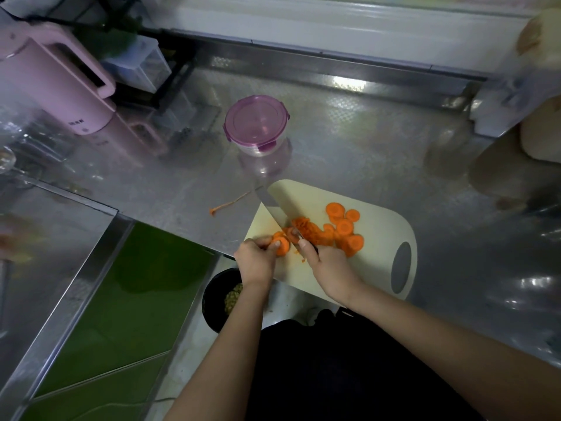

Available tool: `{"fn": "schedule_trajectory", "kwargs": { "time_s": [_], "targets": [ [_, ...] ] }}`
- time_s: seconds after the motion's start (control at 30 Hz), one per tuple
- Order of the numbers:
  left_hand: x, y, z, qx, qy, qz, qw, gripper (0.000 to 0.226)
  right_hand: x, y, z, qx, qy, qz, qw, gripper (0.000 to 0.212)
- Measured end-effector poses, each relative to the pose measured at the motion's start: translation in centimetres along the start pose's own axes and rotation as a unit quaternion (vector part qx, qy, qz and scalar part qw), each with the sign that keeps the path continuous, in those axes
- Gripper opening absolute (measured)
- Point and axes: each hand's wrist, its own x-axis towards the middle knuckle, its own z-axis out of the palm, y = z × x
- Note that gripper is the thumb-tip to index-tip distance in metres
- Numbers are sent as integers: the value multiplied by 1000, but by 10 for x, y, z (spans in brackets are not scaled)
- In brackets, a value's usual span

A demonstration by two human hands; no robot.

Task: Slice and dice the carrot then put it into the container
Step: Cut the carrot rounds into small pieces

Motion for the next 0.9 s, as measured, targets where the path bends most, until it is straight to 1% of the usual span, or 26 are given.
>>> {"fn": "schedule_trajectory", "kwargs": {
  "time_s": [0.1,0.23,0.3,0.4,0.5,0.73,0.9],
  "targets": [
    [2,-2,1,0,3,-9,1000,19,-3,1,-1,-16,-13,2,1000,56],
    [3,-2,1,6,-1,-4,1000,15,-6,-1,-3,-22,-15,-7,1000,51],
    [4,-3,1,4,0,-4,1000,16,-7,-1,-3,-24,-15,-15,999,52],
    [4,-3,1,10,-2,-1,1000,17,-8,0,-3,-33,-15,-24,999,59],
    [4,-3,0,7,-1,1,1000,17,-6,-2,0,-50,-21,-10,998,63],
    [10,-7,2,23,-15,8,1000,18,0,-19,-4,-103,-56,5,993,60],
    [12,-8,1,27,-25,7,999,15,5,-22,5,-123,-47,28,991,59]
  ]
}}
